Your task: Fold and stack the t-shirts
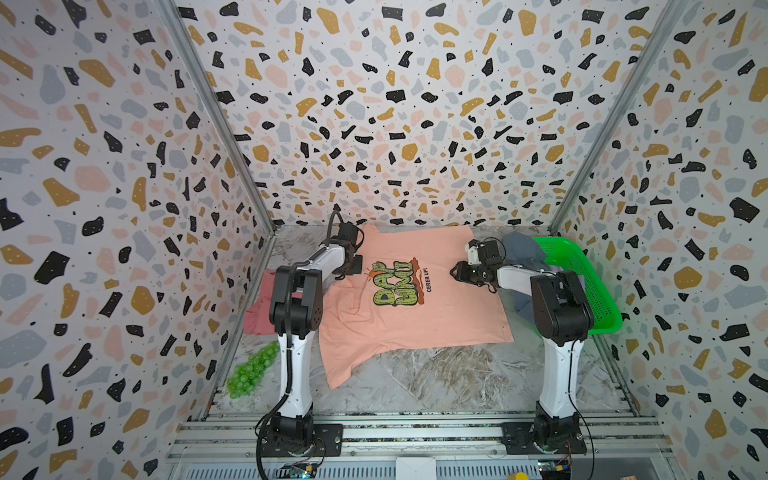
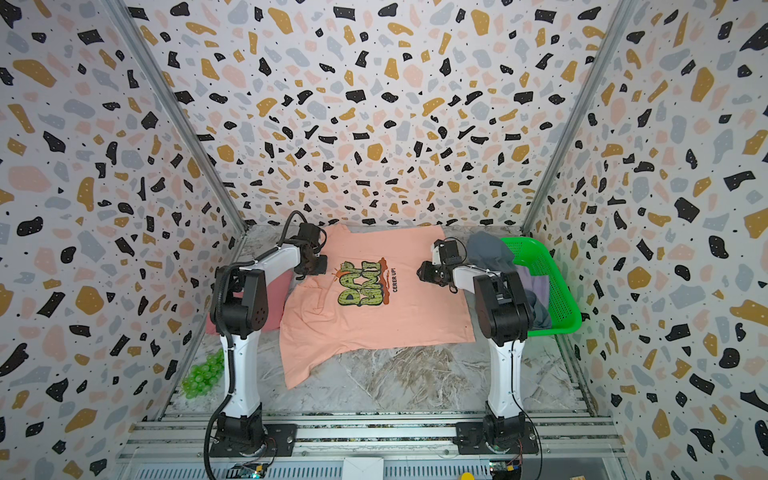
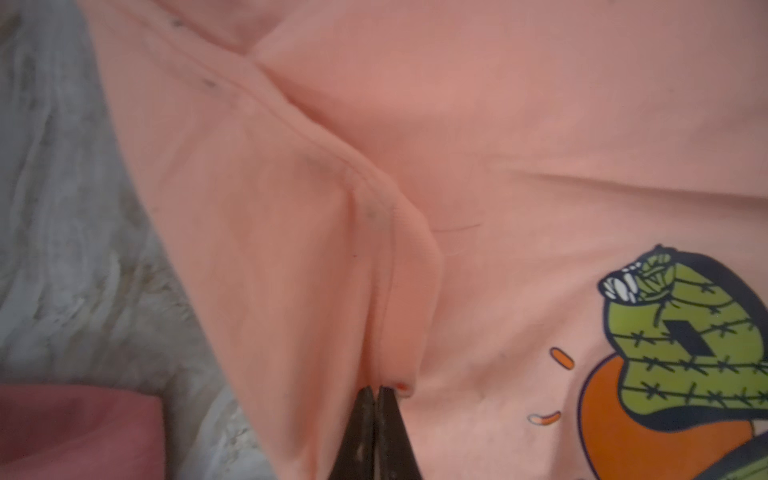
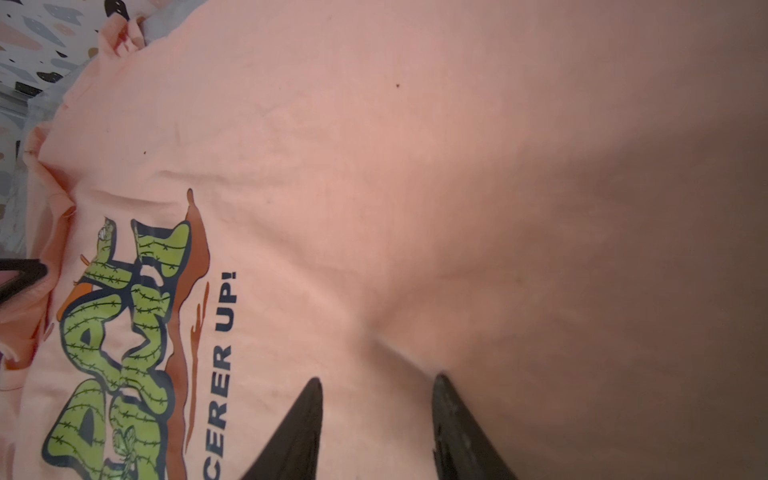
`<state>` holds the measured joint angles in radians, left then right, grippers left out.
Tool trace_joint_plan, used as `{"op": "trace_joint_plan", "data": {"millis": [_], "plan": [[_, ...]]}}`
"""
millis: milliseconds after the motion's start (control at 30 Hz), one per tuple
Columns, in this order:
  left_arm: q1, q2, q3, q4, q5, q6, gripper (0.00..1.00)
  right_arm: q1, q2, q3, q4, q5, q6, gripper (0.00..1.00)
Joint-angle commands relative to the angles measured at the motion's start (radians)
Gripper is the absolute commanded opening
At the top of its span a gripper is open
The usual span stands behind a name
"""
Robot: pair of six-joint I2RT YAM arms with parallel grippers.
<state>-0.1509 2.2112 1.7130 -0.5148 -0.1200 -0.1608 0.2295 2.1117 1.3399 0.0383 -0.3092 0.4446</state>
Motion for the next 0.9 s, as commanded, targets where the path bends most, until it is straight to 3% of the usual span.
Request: {"op": "trace_joint_plan", "data": {"millis": [0, 133, 233, 300, 367, 467, 700, 867], "plan": [[0.081, -0.143, -0.066, 0.056, 0.006, -0.077, 0.0, -0.028, -0.012, -0.075, -0.146, 0.106, 0.047, 0.42], [0.169, -0.218, -0.154, 0.08, 0.019, -0.142, 0.0, -0.042, -0.059, -0.131, -0.133, 0.111, 0.065, 0.41], [0.222, -0.234, -0.2, 0.073, 0.002, -0.213, 0.11, -0.047, -0.091, -0.156, -0.123, 0.103, 0.069, 0.41], [0.224, -0.249, -0.212, 0.089, 0.004, -0.231, 0.32, -0.044, -0.115, -0.167, -0.089, 0.067, 0.057, 0.43], [0.214, -0.271, -0.214, 0.125, 0.03, -0.245, 0.44, -0.036, -0.139, -0.164, -0.063, 0.055, 0.045, 0.44], [0.18, -0.287, -0.174, 0.169, 0.069, -0.252, 0.54, -0.02, -0.164, -0.129, -0.048, 0.051, 0.026, 0.45], [0.021, -0.072, 0.136, 0.103, 0.208, -0.233, 0.58, -0.001, -0.127, -0.001, -0.051, 0.067, 0.01, 0.49], [-0.004, 0.106, 0.305, 0.087, 0.227, -0.294, 0.58, -0.001, -0.042, 0.078, -0.094, 0.081, 0.017, 0.48]]}}
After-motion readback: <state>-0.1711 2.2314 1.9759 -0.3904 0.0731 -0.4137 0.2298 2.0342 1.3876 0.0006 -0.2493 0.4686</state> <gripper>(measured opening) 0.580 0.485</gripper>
